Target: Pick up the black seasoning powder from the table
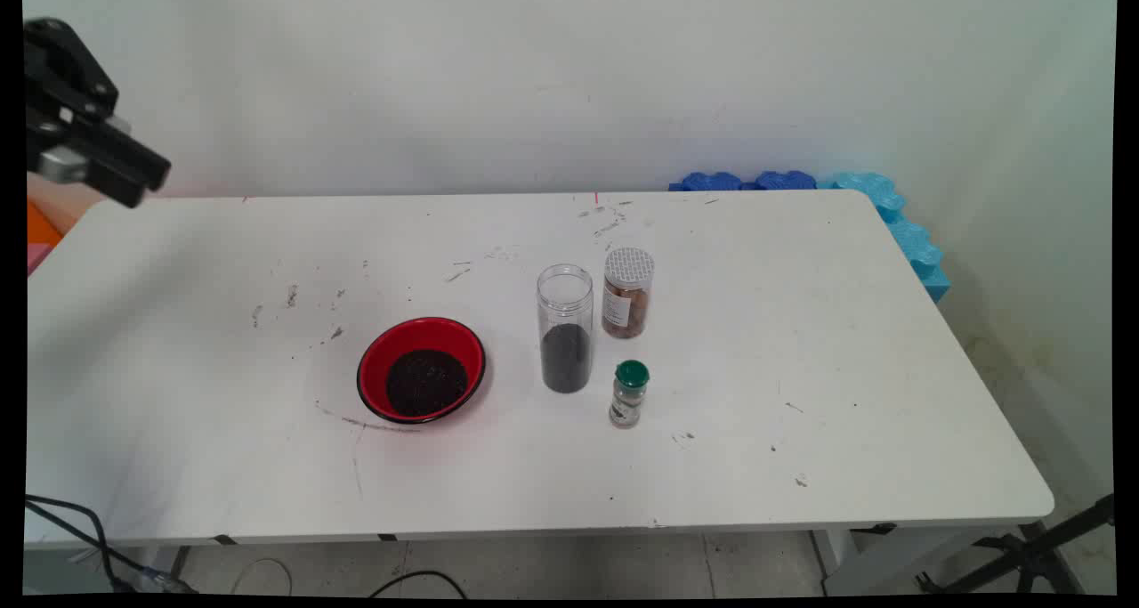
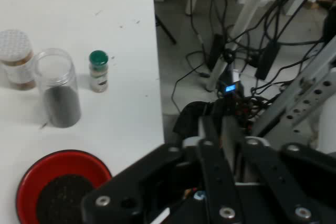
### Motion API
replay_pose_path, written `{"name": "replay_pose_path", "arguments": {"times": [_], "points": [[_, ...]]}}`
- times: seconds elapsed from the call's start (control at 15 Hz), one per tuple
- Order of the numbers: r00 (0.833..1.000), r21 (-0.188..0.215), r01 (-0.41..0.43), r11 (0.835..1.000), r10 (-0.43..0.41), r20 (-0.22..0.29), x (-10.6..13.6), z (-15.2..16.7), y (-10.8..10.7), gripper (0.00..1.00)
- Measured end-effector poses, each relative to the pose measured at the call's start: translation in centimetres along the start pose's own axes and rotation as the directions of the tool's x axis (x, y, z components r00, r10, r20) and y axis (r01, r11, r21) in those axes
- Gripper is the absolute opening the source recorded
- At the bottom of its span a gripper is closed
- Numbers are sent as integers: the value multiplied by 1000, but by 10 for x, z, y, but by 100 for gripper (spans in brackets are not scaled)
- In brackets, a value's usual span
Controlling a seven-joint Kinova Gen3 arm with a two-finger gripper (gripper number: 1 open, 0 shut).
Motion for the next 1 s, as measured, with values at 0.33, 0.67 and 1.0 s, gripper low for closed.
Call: {"name": "replay_pose_path", "arguments": {"times": [0.33,0.67,1.0], "points": [[1000,59,-7,998,6,20,-17,22,-15,0],[999,122,-12,993,8,36,-39,58,-33,100],[999,165,-12,986,7,32,-64,98,-46,100]]}}
